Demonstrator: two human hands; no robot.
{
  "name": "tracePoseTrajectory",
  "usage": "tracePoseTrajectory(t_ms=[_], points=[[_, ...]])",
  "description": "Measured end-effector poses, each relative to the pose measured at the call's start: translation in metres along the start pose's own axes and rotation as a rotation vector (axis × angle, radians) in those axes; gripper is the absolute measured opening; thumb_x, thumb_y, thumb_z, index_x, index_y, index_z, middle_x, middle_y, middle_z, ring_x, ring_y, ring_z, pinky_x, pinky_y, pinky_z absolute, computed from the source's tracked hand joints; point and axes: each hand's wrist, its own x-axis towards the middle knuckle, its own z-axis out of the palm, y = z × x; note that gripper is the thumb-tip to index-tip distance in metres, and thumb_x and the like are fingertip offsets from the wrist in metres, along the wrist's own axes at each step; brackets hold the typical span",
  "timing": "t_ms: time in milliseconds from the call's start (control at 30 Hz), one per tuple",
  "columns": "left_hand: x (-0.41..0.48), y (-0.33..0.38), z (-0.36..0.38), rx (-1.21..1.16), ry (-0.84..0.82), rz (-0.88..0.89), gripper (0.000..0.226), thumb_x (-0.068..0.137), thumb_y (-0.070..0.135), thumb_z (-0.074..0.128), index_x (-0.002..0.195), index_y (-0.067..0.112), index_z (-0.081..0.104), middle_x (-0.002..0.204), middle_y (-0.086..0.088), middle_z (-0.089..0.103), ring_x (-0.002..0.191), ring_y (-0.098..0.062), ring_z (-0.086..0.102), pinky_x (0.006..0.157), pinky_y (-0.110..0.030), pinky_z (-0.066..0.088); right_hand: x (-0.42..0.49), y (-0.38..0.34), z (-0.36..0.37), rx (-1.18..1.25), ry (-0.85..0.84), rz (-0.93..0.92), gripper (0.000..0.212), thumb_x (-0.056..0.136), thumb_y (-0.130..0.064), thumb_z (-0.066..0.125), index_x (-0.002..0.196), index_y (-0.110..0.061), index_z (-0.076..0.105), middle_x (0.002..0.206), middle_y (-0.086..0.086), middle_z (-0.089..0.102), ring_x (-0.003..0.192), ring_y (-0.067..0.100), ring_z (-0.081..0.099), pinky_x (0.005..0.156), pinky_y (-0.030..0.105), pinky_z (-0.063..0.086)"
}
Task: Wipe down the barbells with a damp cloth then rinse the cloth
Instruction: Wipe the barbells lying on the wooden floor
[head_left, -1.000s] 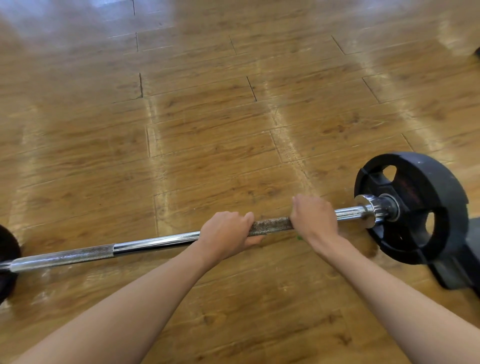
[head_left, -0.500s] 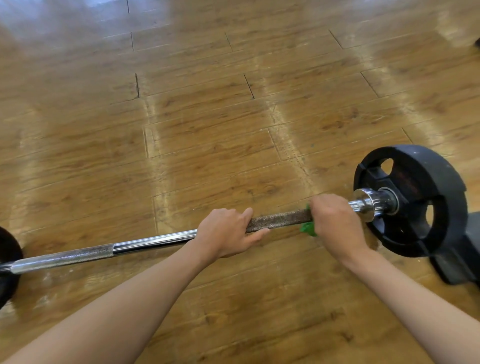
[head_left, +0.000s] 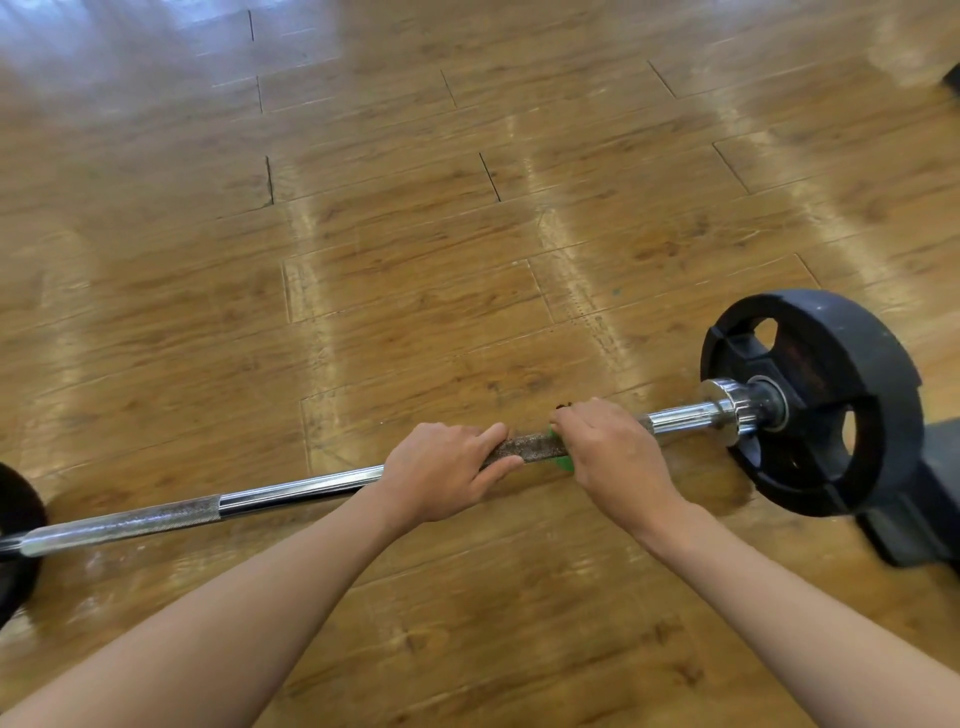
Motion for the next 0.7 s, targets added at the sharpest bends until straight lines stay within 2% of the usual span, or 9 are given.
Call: tracePoseTrajectory(t_ms=[67,133,200,267,400,500,567,633,700], points=[[0.000,0.000,0.000,-0.002,0.003,0.020,0.055,0.101,0.064,0.006,0.130,0.035,0.043,0.089,0.009,0.058,0.063,-0.023,0.060,0.051,-0.036,0.048,-0.001,0.018,-0.009,-0.041,0.010,0.048,0.020,0.099,-0.009,0.051,0.082,-0.015,0.060,0.069,-0.003,0.055,0.066,0.022,0.051,0.103,0.042,0.045],[0.001,-0.001,-0.003,-0.016,-0.010,0.056,0.056,0.103,0.061,0.005,0.156,0.046,0.014,0.093,0.012,0.046,0.060,-0.019,0.055,0.049,-0.036,0.047,0.006,0.028,-0.019,-0.090,-0.057,0.152,0.025,0.098,-0.006,0.050,0.075,-0.016,0.054,0.062,-0.007,0.046,0.062,0.023,0.049,0.108,0.045,0.044],[0.003,-0.004,-0.004,-0.032,-0.033,0.091,0.055,0.104,0.059,0.003,0.156,0.049,-0.006,0.097,0.011,0.042,0.060,-0.018,0.052,0.049,-0.037,0.049,0.020,0.039,-0.028,-0.093,-0.163,0.331,0.032,0.104,-0.013,0.041,0.073,-0.015,0.047,0.060,-0.005,0.045,0.064,0.027,0.056,0.089,0.044,0.051],[0.005,-0.006,-0.003,-0.038,-0.009,0.121,0.053,0.105,0.057,0.003,0.156,0.050,-0.009,0.102,0.008,0.043,0.067,-0.016,0.054,0.049,-0.037,0.050,0.034,0.043,-0.036,-0.102,-0.278,0.507,0.036,0.107,-0.018,0.038,0.073,-0.012,0.046,0.068,0.005,0.055,0.066,0.028,0.056,0.066,0.038,0.045],[0.010,-0.011,0.001,-0.016,0.022,0.142,0.053,0.106,0.055,0.007,0.158,0.044,0.008,0.102,0.007,0.049,0.086,-0.013,0.053,0.056,-0.034,0.050,0.061,0.001,-0.026,-0.107,-0.364,0.489,0.027,0.103,-0.022,0.048,0.098,-0.007,0.070,0.094,0.016,0.070,0.092,0.036,0.068,0.077,0.037,0.053],[0.013,-0.013,0.003,-0.079,-0.003,0.072,0.057,0.103,0.059,0.015,0.147,0.031,0.041,0.102,0.007,0.060,0.095,-0.017,0.059,0.067,-0.037,0.051,0.058,-0.039,-0.010,-0.058,-0.313,0.322,0.025,0.105,-0.024,0.045,0.107,-0.013,0.067,0.101,0.014,0.071,0.097,0.037,0.068,0.069,0.036,0.044],[0.013,-0.012,0.001,-0.105,-0.031,0.002,0.058,0.100,0.064,0.019,0.115,0.021,0.056,0.095,0.006,0.062,0.091,-0.019,0.059,0.068,-0.037,0.048,0.040,-0.041,-0.003,0.007,-0.127,0.170,0.020,0.104,-0.019,0.047,0.096,-0.013,0.065,0.085,0.009,0.070,0.082,0.034,0.067,0.063,0.033,0.039],[0.011,-0.010,-0.001,-0.079,-0.061,-0.045,0.057,0.097,0.068,0.019,0.087,0.020,0.047,0.081,0.006,0.055,0.075,-0.020,0.053,0.061,-0.037,0.042,0.019,-0.023,0.002,0.003,0.004,0.032,0.019,0.101,-0.014,0.052,0.086,-0.014,0.063,0.074,0.003,0.066,0.070,0.026,0.062,0.079,0.036,0.051],[0.010,-0.008,-0.001,-0.030,-0.083,-0.060,0.059,0.092,0.073,0.018,0.081,0.020,0.042,0.074,0.005,0.054,0.064,-0.022,0.050,0.056,-0.037,0.039,0.009,0.004,-0.002,-0.082,-0.003,0.037,0.022,0.098,-0.007,0.052,0.080,-0.017,0.060,0.066,-0.003,0.060,0.061,0.018,0.055,0.108,0.041,0.044]])
